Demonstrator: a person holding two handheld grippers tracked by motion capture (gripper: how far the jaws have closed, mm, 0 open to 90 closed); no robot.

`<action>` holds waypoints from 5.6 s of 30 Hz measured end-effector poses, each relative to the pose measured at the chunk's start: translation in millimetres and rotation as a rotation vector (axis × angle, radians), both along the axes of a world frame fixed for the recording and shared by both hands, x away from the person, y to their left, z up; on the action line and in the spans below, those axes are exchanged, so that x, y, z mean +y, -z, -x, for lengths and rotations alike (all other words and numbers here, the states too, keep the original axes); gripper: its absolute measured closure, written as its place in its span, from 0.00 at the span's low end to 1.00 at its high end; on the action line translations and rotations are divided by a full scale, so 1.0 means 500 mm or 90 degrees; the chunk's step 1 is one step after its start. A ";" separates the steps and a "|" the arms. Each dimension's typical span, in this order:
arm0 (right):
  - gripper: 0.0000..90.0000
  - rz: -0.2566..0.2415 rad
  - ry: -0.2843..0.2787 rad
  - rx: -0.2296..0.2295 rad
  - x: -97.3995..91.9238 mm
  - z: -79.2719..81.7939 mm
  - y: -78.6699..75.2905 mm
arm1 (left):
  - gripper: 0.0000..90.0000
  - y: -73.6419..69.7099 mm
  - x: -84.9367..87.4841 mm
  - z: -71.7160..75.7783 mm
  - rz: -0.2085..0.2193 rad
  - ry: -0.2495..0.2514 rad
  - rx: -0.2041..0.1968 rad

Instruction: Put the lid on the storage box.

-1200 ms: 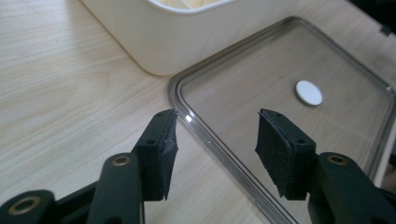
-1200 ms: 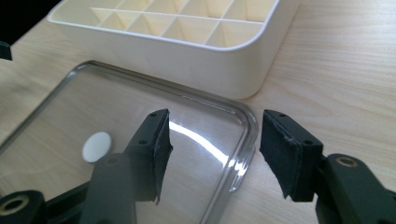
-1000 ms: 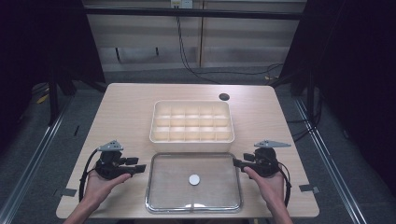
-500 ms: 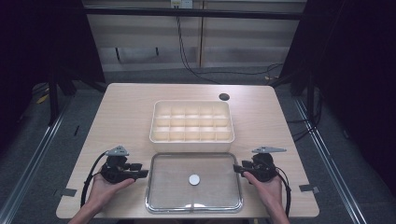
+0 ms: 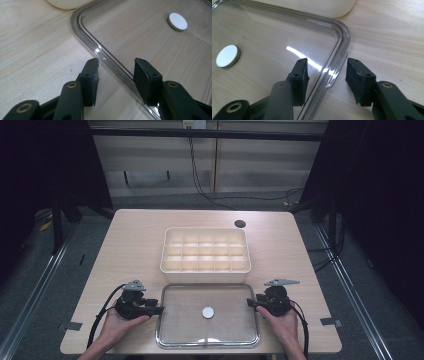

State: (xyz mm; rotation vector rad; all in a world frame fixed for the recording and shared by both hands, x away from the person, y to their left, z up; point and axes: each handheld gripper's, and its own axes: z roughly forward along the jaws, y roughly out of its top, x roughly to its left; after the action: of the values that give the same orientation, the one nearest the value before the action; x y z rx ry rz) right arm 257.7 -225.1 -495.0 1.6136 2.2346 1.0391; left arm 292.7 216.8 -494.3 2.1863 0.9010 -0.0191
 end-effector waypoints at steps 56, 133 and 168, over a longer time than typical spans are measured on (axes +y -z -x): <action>0.72 -0.306 0.000 0.031 -0.041 -0.004 0.002 | 0.64 0.004 -0.012 -0.002 0.007 -0.001 -0.016; 0.83 -0.274 0.020 -0.089 -0.023 0.013 -0.081 | 0.77 -0.096 0.040 0.003 0.181 -0.035 -0.053; 0.82 -0.270 0.025 -0.163 -0.020 -0.052 -0.178 | 0.81 -0.198 0.036 -0.050 0.198 -0.052 -0.130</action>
State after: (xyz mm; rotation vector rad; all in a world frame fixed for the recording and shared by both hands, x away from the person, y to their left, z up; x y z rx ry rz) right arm 283.9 -235.0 -406.1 1.5495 1.8969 1.6894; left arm 317.8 234.7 -395.6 1.8250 0.8113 0.0955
